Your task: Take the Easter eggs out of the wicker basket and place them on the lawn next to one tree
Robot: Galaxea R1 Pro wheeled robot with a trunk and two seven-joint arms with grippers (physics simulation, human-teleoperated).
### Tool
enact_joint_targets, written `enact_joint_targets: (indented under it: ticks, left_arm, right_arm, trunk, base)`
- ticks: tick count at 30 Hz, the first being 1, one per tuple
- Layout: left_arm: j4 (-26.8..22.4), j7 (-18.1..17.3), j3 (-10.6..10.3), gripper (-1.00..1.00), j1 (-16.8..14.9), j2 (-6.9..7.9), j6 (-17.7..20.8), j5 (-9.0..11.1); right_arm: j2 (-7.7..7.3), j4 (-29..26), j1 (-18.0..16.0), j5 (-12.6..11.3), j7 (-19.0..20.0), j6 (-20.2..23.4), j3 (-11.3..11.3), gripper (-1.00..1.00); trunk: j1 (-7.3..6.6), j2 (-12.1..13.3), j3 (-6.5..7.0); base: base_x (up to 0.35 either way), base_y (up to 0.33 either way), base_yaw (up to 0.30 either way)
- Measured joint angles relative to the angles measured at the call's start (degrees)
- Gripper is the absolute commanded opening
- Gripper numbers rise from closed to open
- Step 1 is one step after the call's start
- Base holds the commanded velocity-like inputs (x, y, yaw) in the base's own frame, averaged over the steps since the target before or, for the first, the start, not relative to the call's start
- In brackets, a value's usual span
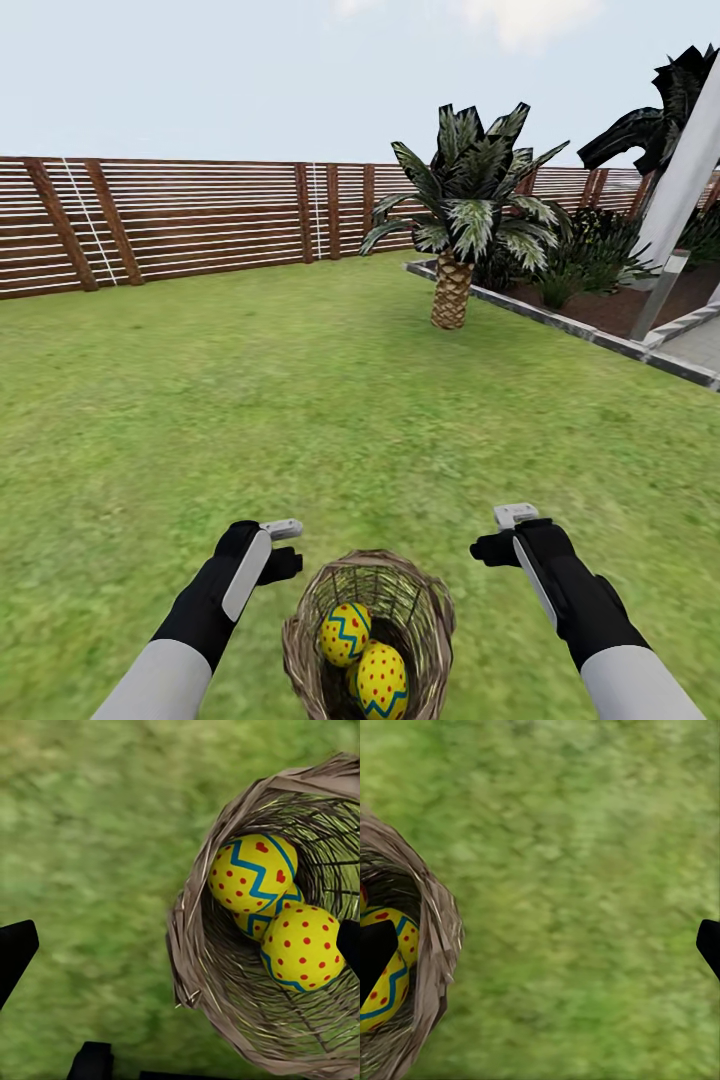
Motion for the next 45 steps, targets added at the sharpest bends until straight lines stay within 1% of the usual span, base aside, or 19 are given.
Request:
enact_joint_targets:
  ticks: [7,23,25,29,32,45]
  left_arm:
    - [0.0,0.0,-0.1,1.0,0.0,-0.13,0.1,0.0]
    - [0.0,-0.2,-0.2,1.0,0.0,-0.34,0.1,0.0]
    - [0.0,-0.2,-0.2,1.0,0.0,-0.39,0.0,0.2]
    - [0.0,-0.2,-0.2,1.0,0.0,-0.35,0.0,1.4]
    - [0.0,-0.2,-0.2,1.0,0.0,-0.32,0.0,1.7]
    - [0.0,-0.3,-0.2,1.0,0.0,-0.31,0.0,1.8]
  right_arm:
    - [-0.06,0.0,0.0,0.0,0.0,0.0,0.0,1.0]
    - [-0.09,0.0,0.0,-0.2,0.0,0.0,0.0,1.0]
    - [-0.09,0.0,0.0,-0.2,0.0,0.0,0.0,1.0]
    - [-0.09,0.0,0.0,-0.2,0.0,0.0,0.0,1.0]
    - [-0.09,0.0,0.0,-0.2,0.0,0.0,0.0,1.0]
    - [-0.09,0.0,0.0,-0.2,0.1,0.0,0.0,1.0]
  trunk:
    - [0.0,0.0,0.0]
    - [3.51,-6.4,-2.87]
    - [3.95,-7.2,-3.23]
    - [4.83,-8.8,-3.94]
    - [5.49,-10.0,-4.48]
    - [8.34,-15.2,-6.82]
  base:
    - [0.0,0.0,0.0]
    - [0.0,0.0,0.0]
    - [0.0,0.0,0.0]
    - [0.0,0.0,0.0]
    - [0.0,0.0,0.0]
    - [0.0,0.0,0.0]
